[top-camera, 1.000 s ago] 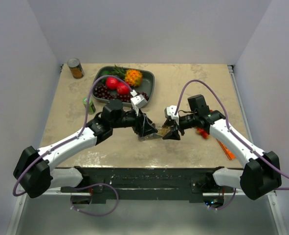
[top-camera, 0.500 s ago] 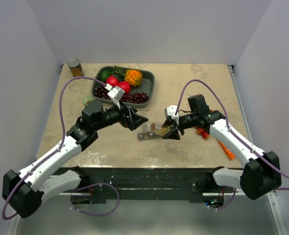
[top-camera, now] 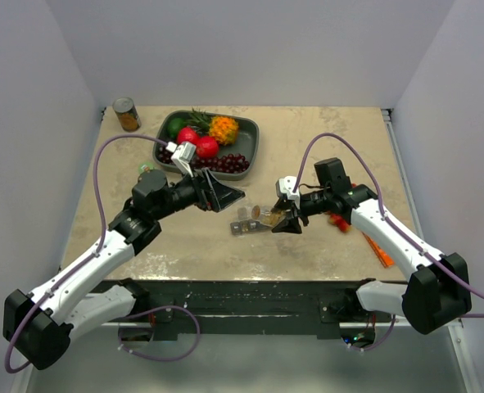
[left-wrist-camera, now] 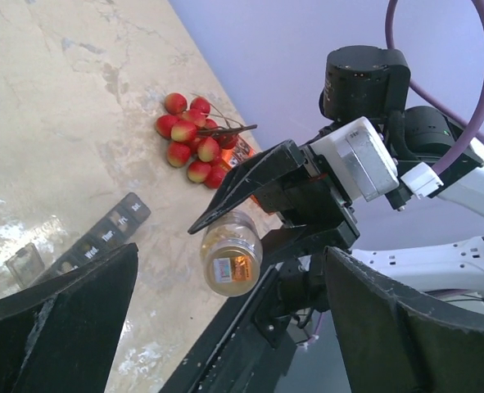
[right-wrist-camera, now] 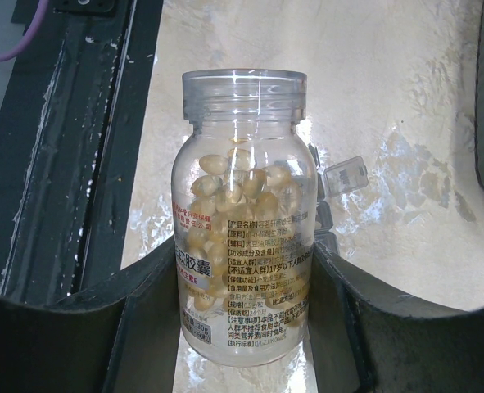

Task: Sort the pills into containers

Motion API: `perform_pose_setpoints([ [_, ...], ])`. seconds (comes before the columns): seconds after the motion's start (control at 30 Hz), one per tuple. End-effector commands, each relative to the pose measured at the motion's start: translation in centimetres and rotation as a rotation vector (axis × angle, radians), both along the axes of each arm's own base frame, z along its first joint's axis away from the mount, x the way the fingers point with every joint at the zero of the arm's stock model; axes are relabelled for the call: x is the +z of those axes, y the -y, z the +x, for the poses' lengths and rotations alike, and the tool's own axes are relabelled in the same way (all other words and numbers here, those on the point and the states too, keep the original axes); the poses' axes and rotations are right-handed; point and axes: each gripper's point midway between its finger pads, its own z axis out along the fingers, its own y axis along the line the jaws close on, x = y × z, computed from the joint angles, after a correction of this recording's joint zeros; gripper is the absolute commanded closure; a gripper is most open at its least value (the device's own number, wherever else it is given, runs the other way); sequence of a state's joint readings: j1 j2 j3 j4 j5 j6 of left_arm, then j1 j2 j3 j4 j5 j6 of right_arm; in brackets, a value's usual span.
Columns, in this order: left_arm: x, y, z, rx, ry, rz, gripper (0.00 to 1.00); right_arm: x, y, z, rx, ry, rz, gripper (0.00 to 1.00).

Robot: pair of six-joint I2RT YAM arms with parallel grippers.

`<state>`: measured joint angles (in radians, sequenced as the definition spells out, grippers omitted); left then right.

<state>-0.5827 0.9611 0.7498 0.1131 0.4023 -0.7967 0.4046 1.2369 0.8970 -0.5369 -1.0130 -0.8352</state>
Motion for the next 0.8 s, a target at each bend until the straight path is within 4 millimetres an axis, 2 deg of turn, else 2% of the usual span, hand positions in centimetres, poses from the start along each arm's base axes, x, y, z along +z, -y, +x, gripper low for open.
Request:
perform_pose_setpoints([
  [0.0,1.1,0.4,-0.4,-0.030,-0.022,-0.067,0.01,1.9,-0.4,0.8,0.016,0.077,0.044,1.00],
  [0.37,-1.3,1.3,-0.4,-0.048,-0.134,-0.026,0.02,1.8,-0.4,0.9,0.012,0.077,0.040,1.00],
  [0.6,-2.2,3.9,-0.8,-0.062,-0.176,0.037,0.03,1.7,-0.4,0.9,0.012,0.075,0.038,1.00],
  [0.77,-2.6,4.6,-0.4,-0.045,-0.181,0.053,0.07,1.8,-0.4,0.9,0.011,0.077,0.041,1.00],
])
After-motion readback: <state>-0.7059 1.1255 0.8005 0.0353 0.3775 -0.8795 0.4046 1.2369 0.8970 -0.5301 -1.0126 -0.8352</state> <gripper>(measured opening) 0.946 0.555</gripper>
